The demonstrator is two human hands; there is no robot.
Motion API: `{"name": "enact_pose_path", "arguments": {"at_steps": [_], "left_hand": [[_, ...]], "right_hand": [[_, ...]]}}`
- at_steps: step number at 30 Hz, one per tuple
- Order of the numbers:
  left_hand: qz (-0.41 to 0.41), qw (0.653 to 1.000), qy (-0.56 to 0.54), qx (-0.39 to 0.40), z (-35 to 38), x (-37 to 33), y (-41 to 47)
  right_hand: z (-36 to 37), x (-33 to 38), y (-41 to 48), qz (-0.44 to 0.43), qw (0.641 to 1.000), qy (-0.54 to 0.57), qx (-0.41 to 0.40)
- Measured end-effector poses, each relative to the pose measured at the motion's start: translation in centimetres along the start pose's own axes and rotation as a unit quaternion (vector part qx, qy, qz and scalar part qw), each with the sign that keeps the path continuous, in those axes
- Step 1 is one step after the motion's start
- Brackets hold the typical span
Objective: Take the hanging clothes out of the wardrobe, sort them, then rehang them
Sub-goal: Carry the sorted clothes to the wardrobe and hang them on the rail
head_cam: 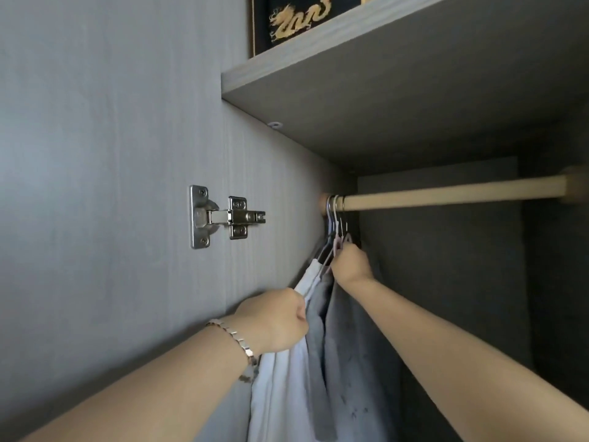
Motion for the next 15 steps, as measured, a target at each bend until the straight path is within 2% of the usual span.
{"name": "enact_pose_path", "arguments": {"at_steps": [6,8,11,15], "left_hand": [[0.019,1.000,-0.002,-0.004,0.7,0.3,-1.8],[0.030,0.999,0.017,0.001,1.3,0.4,-3.2],[0.055,0.997,0.044,0.037,3.0,0.6,-5.7],[0.112,0.986,0.063,0.108,7.1,0.2,-10.5]], "right_hand": [[-1.7,-1.5,-3.4,-0.002,0.999,-0.048,0.013],[-2.1,-2.5,-6.8,0.033,0.997,-0.036,0.057],[-2.7,-3.3,-13.4,0.082,0.988,-0.041,0.128],[-4.8,-2.6,-23.8,0.129,0.978,-0.046,0.158]]}}
Point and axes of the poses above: each hand's wrist, its own y-axis towards the middle knuckle, its own z-axis out of the palm, x = y × z, the point moved 4 cm from there along y, towards the middle knuckle, and after that the axes turned 8 degrees about -z, right-handed, at the moved point
